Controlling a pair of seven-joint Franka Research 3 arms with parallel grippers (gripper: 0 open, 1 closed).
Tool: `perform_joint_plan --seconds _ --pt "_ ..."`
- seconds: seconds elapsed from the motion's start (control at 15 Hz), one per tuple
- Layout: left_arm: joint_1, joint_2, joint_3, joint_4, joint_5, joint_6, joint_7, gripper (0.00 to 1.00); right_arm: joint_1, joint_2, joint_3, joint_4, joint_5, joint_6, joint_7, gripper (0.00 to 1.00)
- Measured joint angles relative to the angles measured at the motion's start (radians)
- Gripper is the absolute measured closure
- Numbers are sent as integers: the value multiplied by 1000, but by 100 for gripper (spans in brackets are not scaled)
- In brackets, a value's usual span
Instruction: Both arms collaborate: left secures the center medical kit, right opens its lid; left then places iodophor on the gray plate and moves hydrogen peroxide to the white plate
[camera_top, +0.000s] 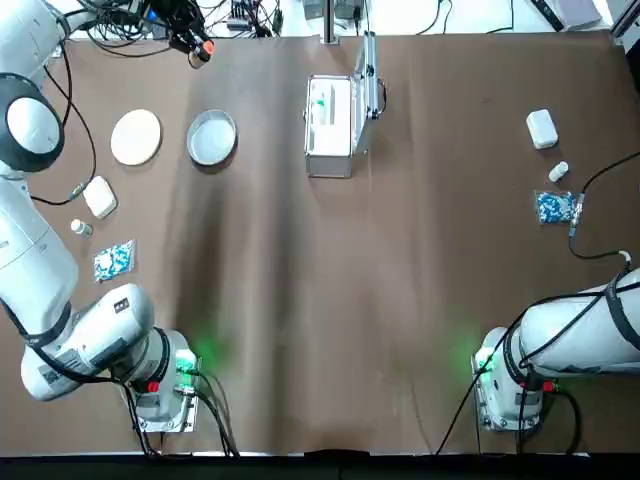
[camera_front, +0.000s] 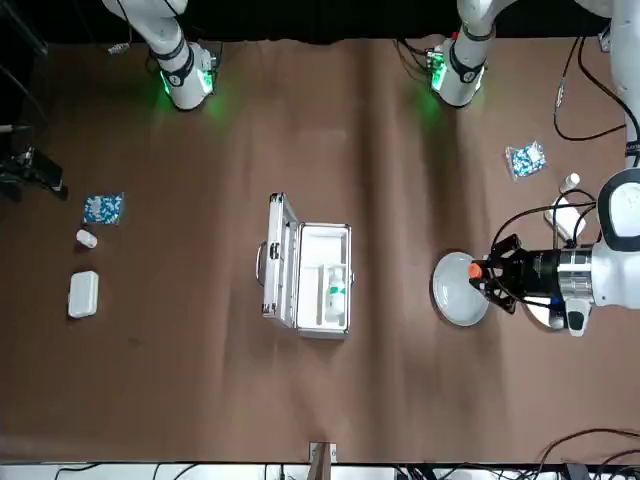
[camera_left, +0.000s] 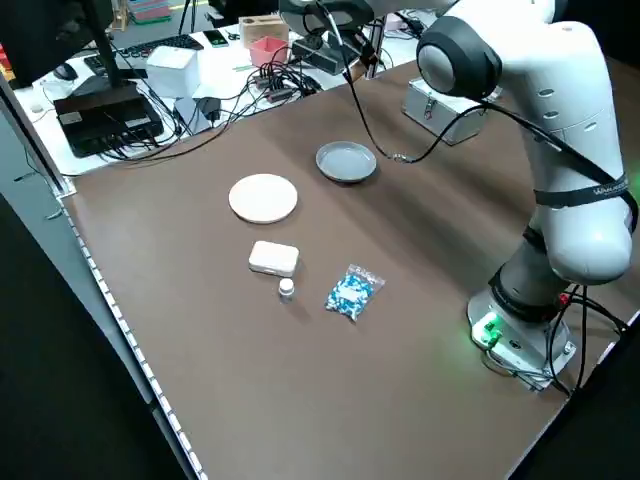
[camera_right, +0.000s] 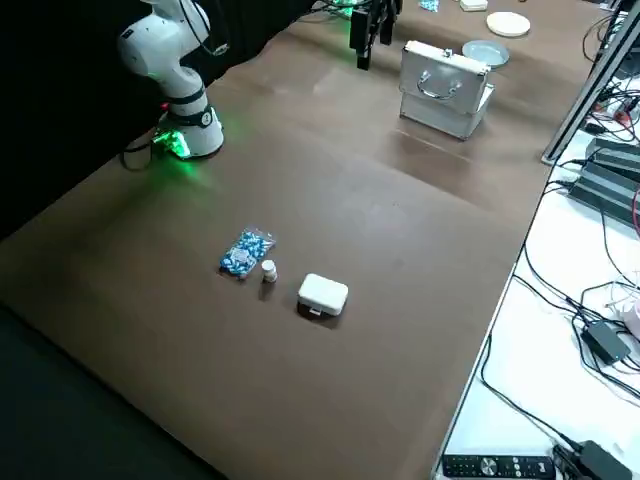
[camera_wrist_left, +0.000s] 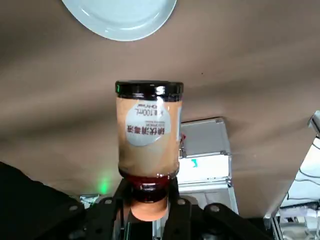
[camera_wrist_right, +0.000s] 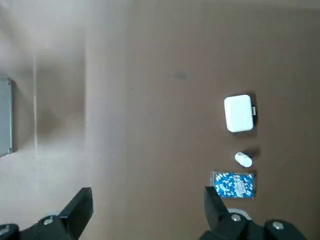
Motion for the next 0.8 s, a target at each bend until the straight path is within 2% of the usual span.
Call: perform_joint_plan --seconds 0.4,0.8 --pt "70 76 1 -29 -142 -40 84 67 -4 0 2 0 -1 -1 -1 2" --pt "153 197 3 -66 -265 -112 207 67 -3 -4 6 1 -1 4 -1 2"
